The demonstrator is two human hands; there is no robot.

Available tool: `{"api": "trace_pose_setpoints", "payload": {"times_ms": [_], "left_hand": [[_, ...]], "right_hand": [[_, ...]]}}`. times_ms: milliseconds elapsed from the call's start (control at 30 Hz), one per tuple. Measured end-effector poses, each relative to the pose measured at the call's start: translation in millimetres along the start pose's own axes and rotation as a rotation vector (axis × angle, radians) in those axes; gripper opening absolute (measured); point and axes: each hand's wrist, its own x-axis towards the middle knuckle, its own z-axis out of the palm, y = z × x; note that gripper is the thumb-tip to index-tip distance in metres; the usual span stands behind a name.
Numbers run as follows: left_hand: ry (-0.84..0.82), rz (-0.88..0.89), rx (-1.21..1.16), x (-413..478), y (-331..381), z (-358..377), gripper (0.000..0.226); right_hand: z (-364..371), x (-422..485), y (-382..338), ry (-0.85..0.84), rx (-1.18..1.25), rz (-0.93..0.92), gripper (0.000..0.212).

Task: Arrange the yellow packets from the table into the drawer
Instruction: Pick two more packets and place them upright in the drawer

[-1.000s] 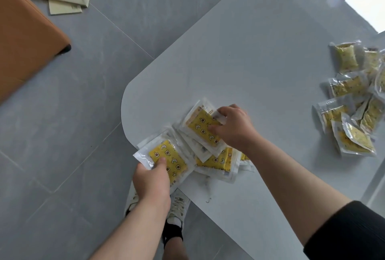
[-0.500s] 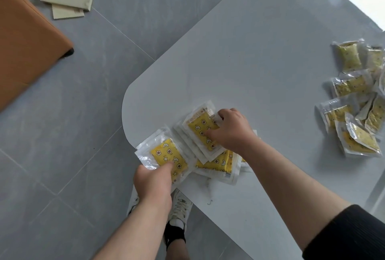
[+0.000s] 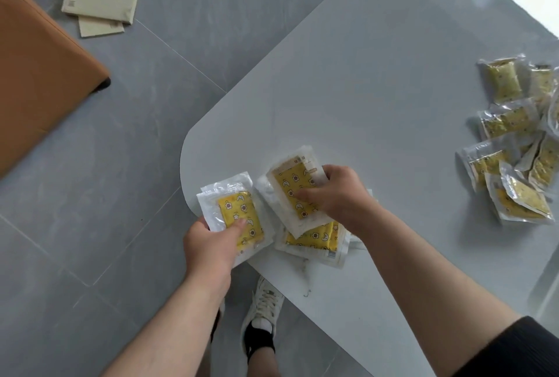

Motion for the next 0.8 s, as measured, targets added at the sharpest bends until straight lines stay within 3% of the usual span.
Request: {"api": "trace_pose_setpoints", "payload": {"times_ms": [200,433,567,800], "left_hand": [[-0.119,0.038,0.016,-4.2,63.1,-31.6,0.02],[-0.35,0.112,-0.007,-56.0,166.3,-55.0,0.022],[-0.508,0.113,-0.002,-101.4,216.8,-65.1,0.037],[-0.738,0.148,0.008,-190.1,281.9,-90.7,0.028]], "right_hand": [[-19.8,-39.9,-16.5,0.002,0.416,0.047,0.019],[-59.0,-124.0,-70.7,0.079,0.679,0.033,0.019],[-79.9,-181.2,-102.2,0.121,0.769,-0.009,0.013],[-115.8,-290.3,-148.7,0.246,0.936,-0.061,0.017]]}}
